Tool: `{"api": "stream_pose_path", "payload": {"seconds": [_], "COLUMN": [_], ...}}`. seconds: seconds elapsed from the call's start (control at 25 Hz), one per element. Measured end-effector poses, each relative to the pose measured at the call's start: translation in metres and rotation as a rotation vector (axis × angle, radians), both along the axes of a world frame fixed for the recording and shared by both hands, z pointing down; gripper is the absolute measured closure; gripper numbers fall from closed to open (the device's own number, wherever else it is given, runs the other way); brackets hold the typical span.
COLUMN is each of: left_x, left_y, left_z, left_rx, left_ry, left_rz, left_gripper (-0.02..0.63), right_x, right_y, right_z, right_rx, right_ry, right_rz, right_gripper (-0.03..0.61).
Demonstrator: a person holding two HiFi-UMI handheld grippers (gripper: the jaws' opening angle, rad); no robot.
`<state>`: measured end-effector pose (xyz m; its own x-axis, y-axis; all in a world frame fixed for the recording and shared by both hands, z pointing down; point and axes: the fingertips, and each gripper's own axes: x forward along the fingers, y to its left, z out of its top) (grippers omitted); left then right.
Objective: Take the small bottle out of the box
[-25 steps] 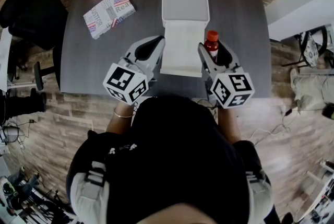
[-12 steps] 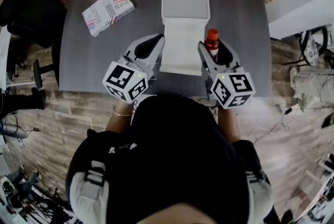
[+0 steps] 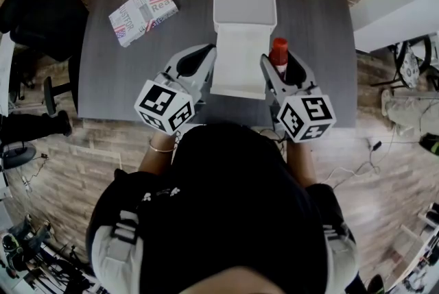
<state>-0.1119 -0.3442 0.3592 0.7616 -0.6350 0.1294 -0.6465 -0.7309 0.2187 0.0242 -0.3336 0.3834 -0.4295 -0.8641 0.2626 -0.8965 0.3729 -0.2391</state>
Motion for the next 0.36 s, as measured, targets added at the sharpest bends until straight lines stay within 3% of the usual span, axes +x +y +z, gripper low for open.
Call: {"api": "stream_pose_path", "payload": {"seconds": [0.36], "left_x": [-0.0031], "left_y": [0.0025], "left_z": [0.0015], "left_rx": [-0.004], "left_ry": [0.004], "left_rz": [-0.009], "left_gripper": [0.614], "right_x": [-0.002], "right_y": [0.0031], "right_z": [0.0019], "right_rx": [0.002], "right_ry": [0.0], "right_rz": [-0.005], "right_gripper": [0.356]}}
